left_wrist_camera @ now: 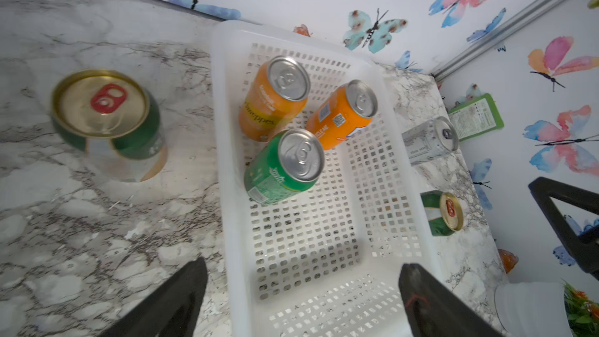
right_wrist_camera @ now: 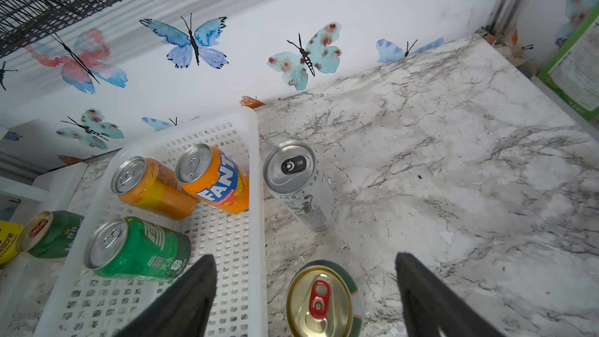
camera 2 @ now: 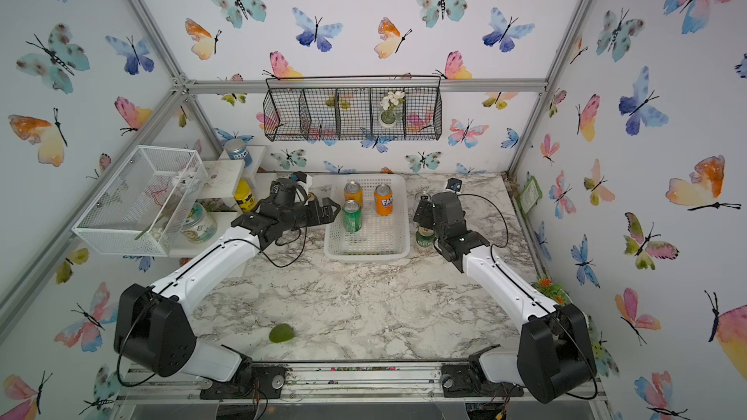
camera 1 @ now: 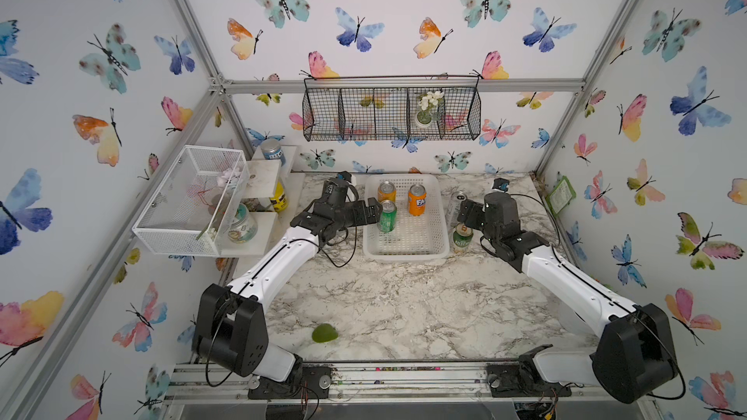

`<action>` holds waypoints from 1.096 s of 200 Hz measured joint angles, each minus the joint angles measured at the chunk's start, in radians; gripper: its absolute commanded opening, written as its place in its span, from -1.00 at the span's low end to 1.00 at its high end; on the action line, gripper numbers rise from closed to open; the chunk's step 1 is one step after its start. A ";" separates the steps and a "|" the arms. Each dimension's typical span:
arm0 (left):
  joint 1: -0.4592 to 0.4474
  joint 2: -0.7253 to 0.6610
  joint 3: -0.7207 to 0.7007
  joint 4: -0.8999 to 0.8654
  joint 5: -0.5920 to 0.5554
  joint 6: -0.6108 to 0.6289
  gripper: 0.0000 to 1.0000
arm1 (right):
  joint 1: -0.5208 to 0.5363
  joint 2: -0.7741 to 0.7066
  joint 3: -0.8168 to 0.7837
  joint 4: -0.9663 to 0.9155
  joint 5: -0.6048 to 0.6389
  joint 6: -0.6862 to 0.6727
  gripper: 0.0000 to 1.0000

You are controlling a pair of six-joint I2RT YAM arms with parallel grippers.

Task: Take out the drinks from the basket
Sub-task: Pick up the drink from the basket.

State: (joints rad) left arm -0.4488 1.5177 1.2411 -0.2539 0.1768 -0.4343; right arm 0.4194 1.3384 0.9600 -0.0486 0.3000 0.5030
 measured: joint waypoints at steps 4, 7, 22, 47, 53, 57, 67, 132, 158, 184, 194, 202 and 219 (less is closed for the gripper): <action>-0.014 0.018 0.020 -0.002 -0.006 0.002 1.00 | 0.000 0.000 -0.002 0.002 -0.001 0.000 0.78; -0.020 0.030 0.032 -0.003 -0.012 0.005 1.00 | 0.000 0.000 -0.003 0.002 -0.001 -0.001 0.78; -0.045 0.084 0.082 -0.011 -0.022 0.012 0.99 | 0.000 0.000 -0.011 0.006 -0.002 -0.006 0.78; -0.048 0.197 0.174 -0.043 -0.063 0.028 0.95 | 0.000 0.000 -0.023 0.007 -0.005 -0.010 0.78; -0.048 0.219 0.192 -0.049 -0.076 0.032 0.95 | 0.000 0.000 -0.023 0.007 -0.005 -0.010 0.78; -0.048 0.238 0.208 -0.055 -0.084 0.034 0.96 | 0.000 0.000 -0.023 0.007 -0.005 -0.011 0.78; -0.048 0.281 0.241 -0.066 -0.109 0.042 0.96 | 0.000 0.000 -0.023 0.010 -0.006 -0.014 0.78; -0.080 0.438 0.397 -0.134 -0.220 0.101 0.96 | 0.000 0.000 -0.023 0.013 -0.009 -0.018 0.78; -0.100 0.475 0.421 -0.152 -0.260 0.116 0.96 | 0.000 -0.001 -0.024 0.013 -0.009 -0.018 0.78; -0.103 0.521 0.435 -0.161 -0.279 0.128 0.93 | 0.000 -0.002 -0.024 0.014 -0.009 -0.018 0.78; -0.103 0.535 0.437 -0.170 -0.289 0.131 0.93 | 0.000 -0.002 -0.024 0.016 -0.009 -0.018 0.78; -0.103 0.546 0.441 -0.175 -0.296 0.134 0.92 | 0.000 -0.002 -0.024 0.018 -0.009 -0.018 0.78; -0.102 0.564 0.455 -0.174 -0.311 0.140 0.89 | 0.000 -0.002 -0.024 0.024 -0.010 -0.018 0.78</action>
State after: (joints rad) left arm -0.5510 2.0819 1.6962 -0.4278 -0.1341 -0.2939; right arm 0.4194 1.3365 0.9356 -0.0250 0.2897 0.4854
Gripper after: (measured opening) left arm 0.956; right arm 0.891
